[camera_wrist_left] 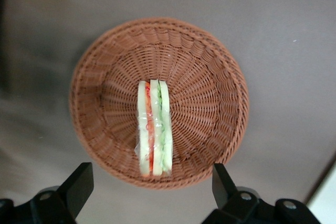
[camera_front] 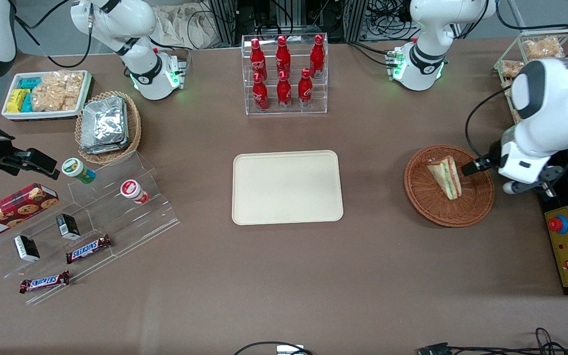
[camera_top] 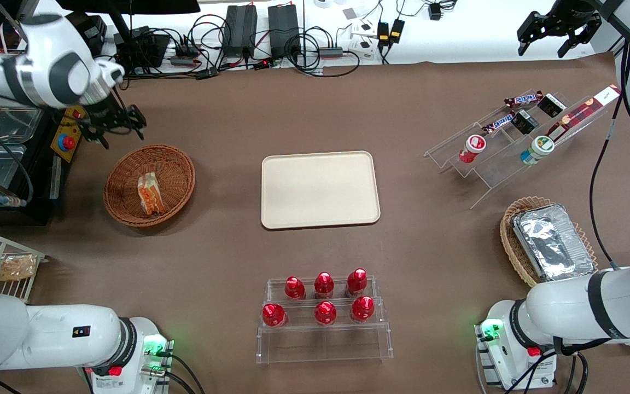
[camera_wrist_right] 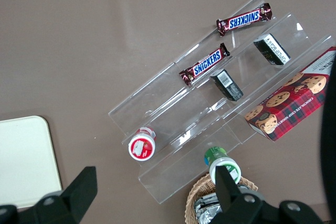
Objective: Place sandwich from basket to tray
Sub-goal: 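Lower the open left gripper around the wrapped sandwich and close it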
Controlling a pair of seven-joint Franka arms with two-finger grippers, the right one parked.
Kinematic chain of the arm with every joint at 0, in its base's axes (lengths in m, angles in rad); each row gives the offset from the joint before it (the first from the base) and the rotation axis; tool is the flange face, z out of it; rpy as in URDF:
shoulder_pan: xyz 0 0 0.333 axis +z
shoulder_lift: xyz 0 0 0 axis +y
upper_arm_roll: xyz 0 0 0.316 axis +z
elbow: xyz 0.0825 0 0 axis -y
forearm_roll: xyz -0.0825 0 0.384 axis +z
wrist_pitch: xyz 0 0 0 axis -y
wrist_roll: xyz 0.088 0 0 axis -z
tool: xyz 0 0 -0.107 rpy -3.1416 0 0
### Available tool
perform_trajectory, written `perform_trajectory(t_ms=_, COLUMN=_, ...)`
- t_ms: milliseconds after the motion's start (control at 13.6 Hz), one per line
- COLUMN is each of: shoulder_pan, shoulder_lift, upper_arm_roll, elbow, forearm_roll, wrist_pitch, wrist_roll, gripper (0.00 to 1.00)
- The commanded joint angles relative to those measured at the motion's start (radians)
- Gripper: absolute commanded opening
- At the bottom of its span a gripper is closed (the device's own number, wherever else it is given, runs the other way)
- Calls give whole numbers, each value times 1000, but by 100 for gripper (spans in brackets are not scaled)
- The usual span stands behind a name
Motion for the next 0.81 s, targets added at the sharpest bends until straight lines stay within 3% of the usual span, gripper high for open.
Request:
perform_trajectory(t_ms=0, shoulder_pan=-2, shoulder_lift=-36, upper_arm_roll=0, elbow=-165, forearm_roll=-6, wrist_pitch=179, wrist_roll=-24, gripper=100)
perform_trajectory(t_ms=443, shoulder_pan=-7, shoulder_lift=86, upper_arm_roll=0, elbow=-330, forearm_roll=-3, wrist_pitch=518, wrist_roll=-53, gripper=100)
perform_trajectory(t_ms=738, shoulder_pan=-8, shoulder_lift=133, upper_arm_roll=0, elbow=-334, forearm_roll=3, wrist_pitch=545, wrist_roll=-53, gripper=97)
